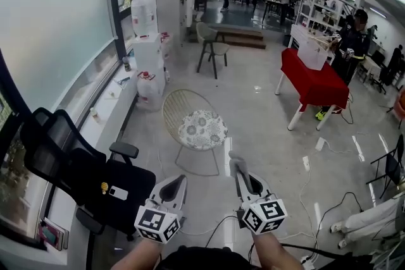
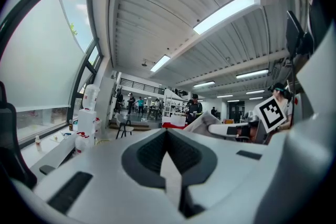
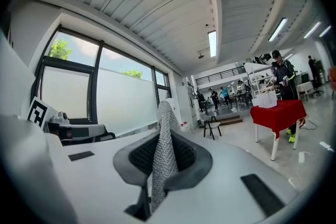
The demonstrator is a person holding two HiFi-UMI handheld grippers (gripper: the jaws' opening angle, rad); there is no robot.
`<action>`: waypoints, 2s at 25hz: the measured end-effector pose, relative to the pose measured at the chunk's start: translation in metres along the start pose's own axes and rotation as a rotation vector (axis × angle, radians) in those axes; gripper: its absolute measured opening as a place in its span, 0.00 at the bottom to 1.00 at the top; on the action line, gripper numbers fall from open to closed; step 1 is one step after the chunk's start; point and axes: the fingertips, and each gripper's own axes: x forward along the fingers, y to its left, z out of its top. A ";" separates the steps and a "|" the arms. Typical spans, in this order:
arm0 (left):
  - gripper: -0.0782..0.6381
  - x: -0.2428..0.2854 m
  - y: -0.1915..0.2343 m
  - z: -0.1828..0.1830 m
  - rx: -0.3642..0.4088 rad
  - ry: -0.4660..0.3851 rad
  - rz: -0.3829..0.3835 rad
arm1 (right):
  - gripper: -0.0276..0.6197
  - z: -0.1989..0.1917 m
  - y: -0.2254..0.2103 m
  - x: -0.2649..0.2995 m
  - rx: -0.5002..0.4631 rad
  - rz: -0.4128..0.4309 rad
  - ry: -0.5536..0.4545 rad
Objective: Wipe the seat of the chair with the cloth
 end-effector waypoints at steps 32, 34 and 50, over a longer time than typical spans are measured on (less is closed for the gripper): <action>0.12 0.074 0.105 -0.002 -0.010 0.001 -0.010 | 0.08 -0.003 -0.009 0.134 0.015 0.000 -0.017; 0.12 0.096 0.110 -0.002 -0.019 -0.003 -0.004 | 0.08 -0.002 -0.025 0.148 0.018 0.009 -0.014; 0.12 0.259 0.104 0.007 -0.011 0.040 0.055 | 0.08 0.014 -0.162 0.242 0.056 0.127 0.003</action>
